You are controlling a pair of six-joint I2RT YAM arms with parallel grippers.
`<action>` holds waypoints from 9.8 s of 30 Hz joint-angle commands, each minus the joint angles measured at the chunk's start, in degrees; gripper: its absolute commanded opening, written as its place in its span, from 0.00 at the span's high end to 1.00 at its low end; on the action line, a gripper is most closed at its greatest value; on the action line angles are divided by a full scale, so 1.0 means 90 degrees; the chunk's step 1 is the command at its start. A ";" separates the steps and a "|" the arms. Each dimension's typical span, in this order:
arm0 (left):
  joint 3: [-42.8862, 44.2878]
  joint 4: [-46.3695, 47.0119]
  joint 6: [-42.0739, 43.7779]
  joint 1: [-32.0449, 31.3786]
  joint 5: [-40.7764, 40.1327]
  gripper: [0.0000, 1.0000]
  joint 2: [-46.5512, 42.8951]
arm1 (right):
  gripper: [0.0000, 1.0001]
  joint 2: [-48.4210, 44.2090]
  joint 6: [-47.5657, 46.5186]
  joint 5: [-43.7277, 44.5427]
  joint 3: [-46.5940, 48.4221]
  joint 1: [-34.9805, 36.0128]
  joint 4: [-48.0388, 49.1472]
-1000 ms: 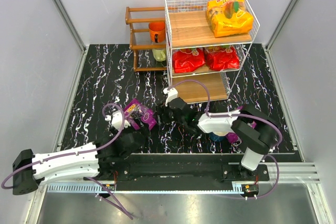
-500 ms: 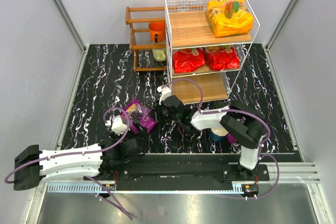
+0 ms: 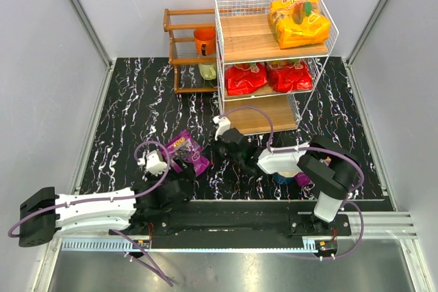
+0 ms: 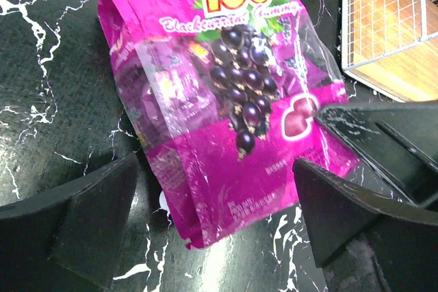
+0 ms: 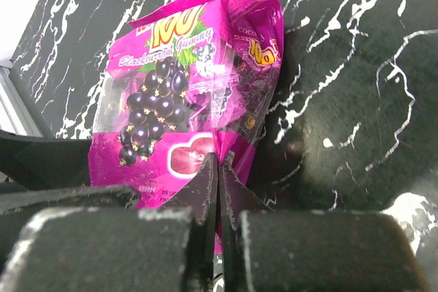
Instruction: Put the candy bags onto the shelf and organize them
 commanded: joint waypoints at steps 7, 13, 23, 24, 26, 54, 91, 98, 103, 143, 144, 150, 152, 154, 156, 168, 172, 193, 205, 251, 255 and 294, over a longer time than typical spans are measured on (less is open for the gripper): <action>-0.0070 0.1048 0.0554 -0.0028 -0.0257 0.32 0.0258 | 1.00 -0.0801 0.0208 0.0244 -0.0466 -0.0015 0.0002; -0.0334 0.2064 0.0831 -0.0047 0.0533 0.37 0.0306 | 1.00 -0.0840 0.0267 0.0244 -0.0466 -0.0015 0.0011; -0.0256 0.1997 0.0411 -0.0565 0.0408 0.37 0.0463 | 1.00 -0.1016 0.0462 0.0468 -0.0681 -0.0015 0.0070; -0.0256 0.1977 0.0352 -0.0613 0.0340 0.52 0.0511 | 1.00 -0.1035 0.0482 0.0488 -0.0691 -0.0015 0.0080; -0.0236 0.1996 0.0293 -0.0633 0.0329 0.74 0.0541 | 1.00 -0.1084 0.0521 0.0498 -0.0740 -0.0015 0.0089; 0.1794 0.3138 0.2577 -0.1777 0.0427 1.00 0.2425 | 1.00 -0.5849 0.1332 0.3767 -0.1013 0.0209 -0.5457; 0.3464 0.5600 0.6426 0.1983 0.3327 1.00 0.5071 | 1.00 -0.3683 -0.0406 0.2940 -0.1423 -0.2017 -0.1564; 0.3787 0.5560 0.6377 0.2257 0.3425 0.60 0.5375 | 1.00 -0.2804 -0.0533 0.2686 -0.1492 -0.2407 -0.0624; 0.3553 0.5629 0.6192 0.2247 0.3785 0.38 0.5083 | 1.00 -0.2510 -0.0583 0.2549 -0.1472 -0.2593 -0.0360; 0.1033 0.4604 0.5498 0.0978 0.2781 0.34 0.1205 | 0.71 -0.0332 -0.0651 0.0917 -0.0945 -0.3140 0.1603; 0.1033 0.4584 0.5498 0.0978 0.2751 0.35 0.1205 | 0.64 -0.0361 -0.0622 0.0976 -0.0993 -0.3131 0.1622; 0.0945 0.4487 0.5440 0.0968 0.2712 0.34 0.1029 | 0.47 -0.0898 -0.0456 0.1161 -0.1540 -0.3130 0.1730; 0.0916 0.4467 0.5410 0.0968 0.2712 0.34 0.0981 | 0.46 -0.1181 -0.0349 0.1162 -0.1755 -0.3130 0.1711; 0.0906 0.4418 0.5401 0.0939 0.2693 0.34 0.0951 | 0.45 -0.1463 -0.0241 0.1103 -0.1891 -0.3130 0.1613; 0.0887 0.4399 0.5391 0.0890 0.2644 0.34 0.0922 | 0.44 -0.1650 -0.0173 0.0986 -0.1999 -0.3121 0.1554; 0.0799 0.4106 0.5215 0.0441 0.2331 0.33 0.0756 | 0.43 -0.4058 -0.0094 0.1132 -0.2429 -0.3111 -0.0104; 0.0886 0.4076 0.5176 0.0382 0.2438 0.32 0.0863 | 0.43 -0.5330 0.0286 0.1776 -0.2186 -0.3053 -0.2275; 0.1424 0.4741 0.5732 0.0372 0.3415 0.27 0.1752 | 0.13 -0.7041 0.4875 0.4034 -0.1511 -0.3052 -0.9412; 0.1277 0.4809 0.5723 0.0382 0.3327 0.26 0.1713 | 0.28 -0.7803 0.5960 0.3662 -0.2497 -0.3052 -0.9140; 0.0867 0.4555 0.5488 0.0411 0.2956 0.25 0.1146 | 1.00 -0.7920 0.5599 0.2335 -0.2537 -0.3043 -0.8202; 0.0857 0.4535 0.5479 0.0411 0.2947 0.25 0.1146 | 1.00 -0.7716 0.5590 0.2100 -0.2692 -0.3023 -0.7783; 0.1336 0.3647 0.6270 0.1134 0.2985 0.24 0.0619 | 1.00 -0.5136 0.5336 0.2246 -0.2039 0.0307 -0.5496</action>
